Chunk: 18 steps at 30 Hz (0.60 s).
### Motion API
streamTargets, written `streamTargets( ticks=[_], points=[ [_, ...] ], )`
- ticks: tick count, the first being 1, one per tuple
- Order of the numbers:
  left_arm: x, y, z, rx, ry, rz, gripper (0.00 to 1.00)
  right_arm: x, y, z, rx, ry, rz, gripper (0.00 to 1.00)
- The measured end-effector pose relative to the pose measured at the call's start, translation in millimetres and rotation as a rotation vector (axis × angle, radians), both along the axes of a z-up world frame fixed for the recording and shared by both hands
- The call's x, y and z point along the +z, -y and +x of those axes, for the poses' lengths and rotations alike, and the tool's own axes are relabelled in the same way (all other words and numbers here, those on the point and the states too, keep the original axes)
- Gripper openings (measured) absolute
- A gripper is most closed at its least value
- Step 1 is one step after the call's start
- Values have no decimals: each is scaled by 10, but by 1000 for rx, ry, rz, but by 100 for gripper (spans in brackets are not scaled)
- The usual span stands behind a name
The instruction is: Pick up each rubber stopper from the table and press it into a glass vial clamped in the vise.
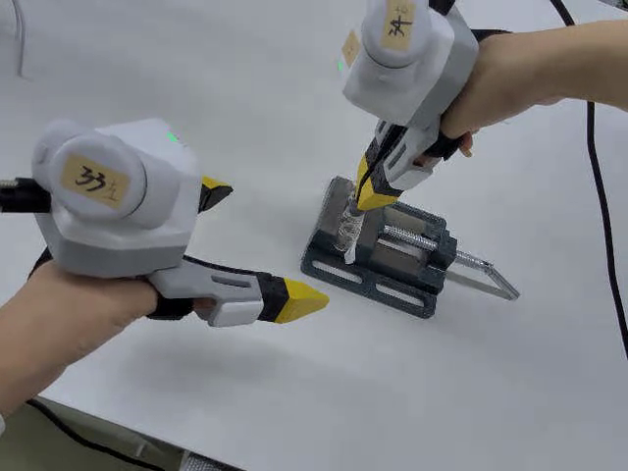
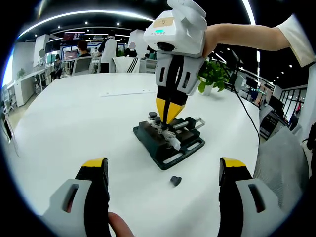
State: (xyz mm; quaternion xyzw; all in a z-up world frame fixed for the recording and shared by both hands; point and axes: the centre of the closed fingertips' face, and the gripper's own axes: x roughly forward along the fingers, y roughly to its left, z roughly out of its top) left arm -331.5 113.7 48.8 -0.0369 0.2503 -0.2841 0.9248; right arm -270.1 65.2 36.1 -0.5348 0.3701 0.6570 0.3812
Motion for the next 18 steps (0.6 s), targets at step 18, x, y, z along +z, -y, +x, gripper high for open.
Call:
streamTargets(
  ticks=[18],
  points=[
    [-43, 17, 91, 3, -8, -19, 91, -33, -33, 38, -46, -17, -22, 0]
  ],
)
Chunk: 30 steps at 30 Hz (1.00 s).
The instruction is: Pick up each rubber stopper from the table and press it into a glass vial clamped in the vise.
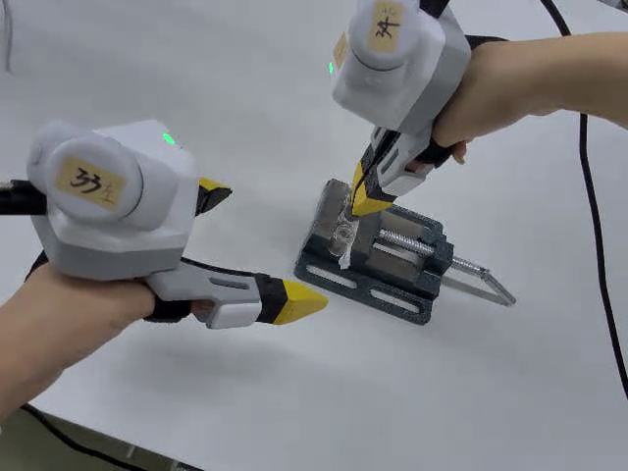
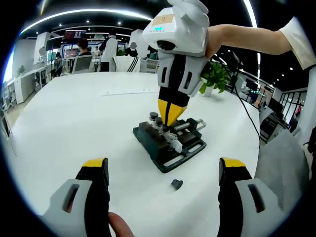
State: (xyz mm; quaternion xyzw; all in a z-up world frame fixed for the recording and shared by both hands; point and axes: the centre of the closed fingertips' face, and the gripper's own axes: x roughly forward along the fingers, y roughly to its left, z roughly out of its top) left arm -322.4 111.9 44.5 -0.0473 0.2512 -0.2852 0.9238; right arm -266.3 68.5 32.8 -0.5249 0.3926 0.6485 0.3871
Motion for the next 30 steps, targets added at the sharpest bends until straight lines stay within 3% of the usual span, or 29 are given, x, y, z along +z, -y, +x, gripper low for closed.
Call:
streamTargets(
  ticks=[12, 20, 21, 27, 30],
  points=[
    [-67, 23, -18, 13, -22, -15, 91, -15, 30, -43, -2, -4, -20, 0],
    [-25, 51, 26, 15, -12, -18, 91, -5, 46, -53, 11, 12, -33, 0],
    [-18, 60, 31, 14, -12, -18, 91, -4, 51, -52, -20, 9, -32, 0],
    [22, 88, 50, 10, -3, -18, 91, -33, 21, 3, -8, 29, -43, 0],
    [59, 103, 51, 6, 3, -15, 91, -30, 24, 24, -34, 16, -38, 0]
  ],
)
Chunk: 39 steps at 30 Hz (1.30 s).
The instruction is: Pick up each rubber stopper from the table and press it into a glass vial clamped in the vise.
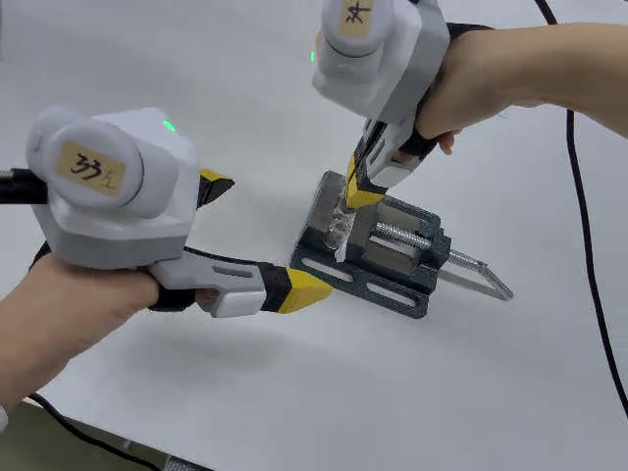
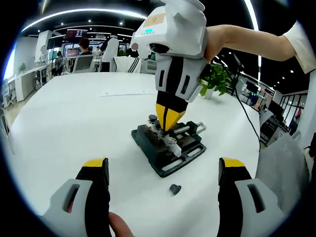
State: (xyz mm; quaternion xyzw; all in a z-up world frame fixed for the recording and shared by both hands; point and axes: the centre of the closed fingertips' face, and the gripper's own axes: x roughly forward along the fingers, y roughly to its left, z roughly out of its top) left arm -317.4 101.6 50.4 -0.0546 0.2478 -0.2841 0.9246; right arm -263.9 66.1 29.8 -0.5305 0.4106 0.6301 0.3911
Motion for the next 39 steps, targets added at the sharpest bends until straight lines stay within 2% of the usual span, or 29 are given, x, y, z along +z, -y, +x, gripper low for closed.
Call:
streamTargets(
  ticks=[2, 4, 8, 10, 14, 19, 30, 34, 39],
  points=[
    [22, 4, 2, -1, 3, 3, 91, 1, 15, -10, -25, -8, 12, 0],
    [41, 6, 2, -3, 5, 7, 91, -5, 17, -12, -6, 2, 22, 0],
    [107, 26, 6, -3, 12, 14, 91, -2, 31, -25, -19, 11, 28, 0],
    [92, 17, 5, -2, 16, 17, 91, 3, 29, -21, -24, 12, 29, 0],
    [147, 3, 5, 11, 24, 15, 90, 9, 28, -16, -21, 5, 38, 0],
    [162, -23, -8, 27, 17, 18, 90, 38, 49, -19, -67, -17, 77, 0],
    [225, 34, -62, 21, 16, 40, 91, 39, 37, 1, -49, 23, 130, 0],
    [247, 17, -73, 27, 18, 45, 91, 35, 47, 18, -65, 21, 140, 0],
    [283, 4, -99, 31, 22, 53, 91, 33, 53, 3, -30, 34, 155, 0]
  ],
)
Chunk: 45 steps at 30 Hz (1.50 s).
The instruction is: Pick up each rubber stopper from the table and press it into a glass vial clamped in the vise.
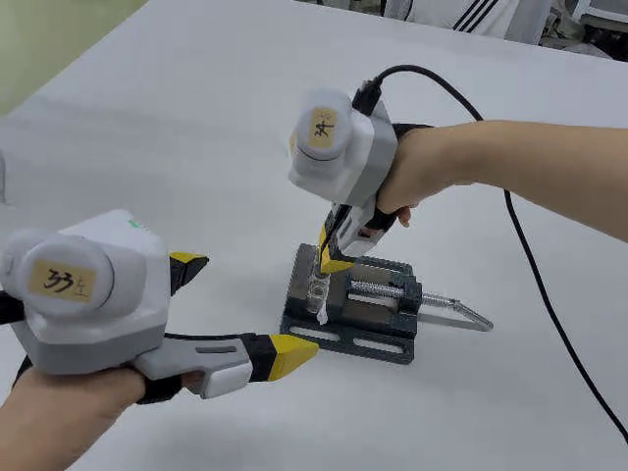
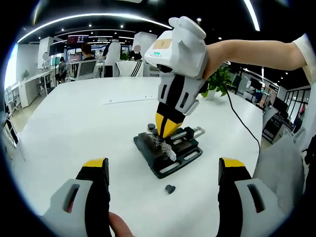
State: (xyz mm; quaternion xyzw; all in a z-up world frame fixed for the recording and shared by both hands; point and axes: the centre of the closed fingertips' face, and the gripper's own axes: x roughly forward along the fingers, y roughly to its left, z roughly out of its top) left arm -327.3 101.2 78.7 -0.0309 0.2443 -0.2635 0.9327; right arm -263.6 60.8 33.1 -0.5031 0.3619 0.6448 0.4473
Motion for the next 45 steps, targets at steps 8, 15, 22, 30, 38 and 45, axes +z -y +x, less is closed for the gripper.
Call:
streamTargets(
  ticks=[8, 15, 22, 30, 38, 45],
  points=[
    [26, -37, -55, 5, 5, 9, 91, -6, 10, -29, 4, 12, 19, 0],
    [30, -49, -80, 2, 9, 12, 91, -9, -14, -13, 12, 23, 61, 0],
    [36, -55, -90, -1, 16, 12, 91, 38, -6, -37, -22, 19, 144, 13],
    [27, -74, -100, -9, 15, 19, 91, 76, 52, -141, -83, -5, 269, 46],
    [0, -129, -132, -24, 10, 35, 91, 93, 90, -320, -115, -9, 339, 70],
    [-24, -191, -181, -39, 8, 52, 92, 104, 54, -501, -98, -19, 371, 80]
  ],
)
